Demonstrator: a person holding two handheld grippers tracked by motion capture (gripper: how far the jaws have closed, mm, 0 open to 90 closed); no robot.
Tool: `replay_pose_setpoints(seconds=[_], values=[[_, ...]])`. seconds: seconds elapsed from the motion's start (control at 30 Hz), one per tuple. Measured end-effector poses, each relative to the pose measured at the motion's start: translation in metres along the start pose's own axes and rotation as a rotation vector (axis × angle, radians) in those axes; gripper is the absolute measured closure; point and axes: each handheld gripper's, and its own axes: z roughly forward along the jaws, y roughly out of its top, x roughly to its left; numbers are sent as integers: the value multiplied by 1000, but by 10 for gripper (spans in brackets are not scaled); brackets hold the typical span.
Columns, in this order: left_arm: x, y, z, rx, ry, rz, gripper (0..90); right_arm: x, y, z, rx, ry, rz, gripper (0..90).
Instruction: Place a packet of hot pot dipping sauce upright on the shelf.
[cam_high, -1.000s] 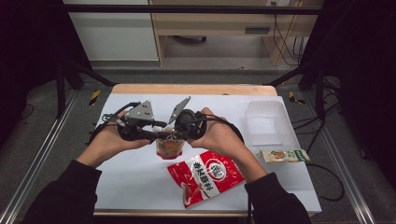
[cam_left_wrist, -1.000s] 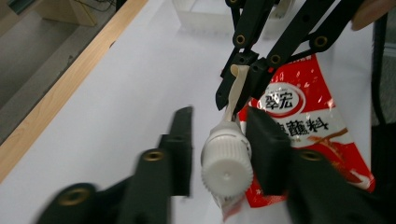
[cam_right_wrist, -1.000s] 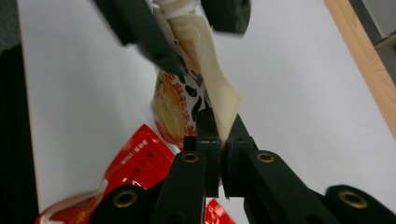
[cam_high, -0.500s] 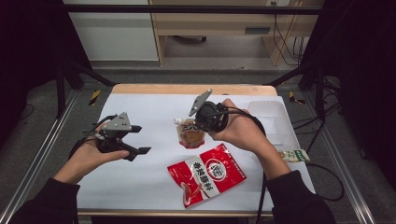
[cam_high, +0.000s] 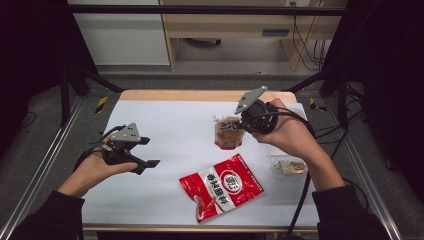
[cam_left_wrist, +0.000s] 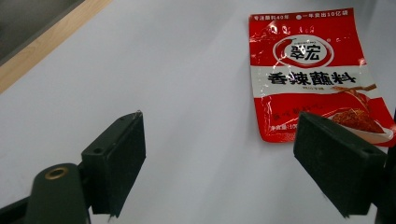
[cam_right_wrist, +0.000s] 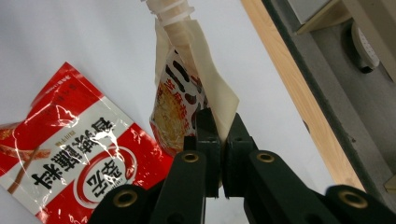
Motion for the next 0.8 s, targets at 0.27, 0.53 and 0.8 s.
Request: replay_pose_setpoints(seconds=[0.27, 0.53, 0.8], values=[[3, 4, 10, 7, -16, -7, 162, -17, -25, -20, -7, -46, 46, 883], [6, 5, 12, -2, -16, -20, 159, -31, -46, -37, -1, -78, 75, 884], [7, 6, 13, -2, -8, -26, 146, -42, -63, -47, 8, -96, 96, 885]])
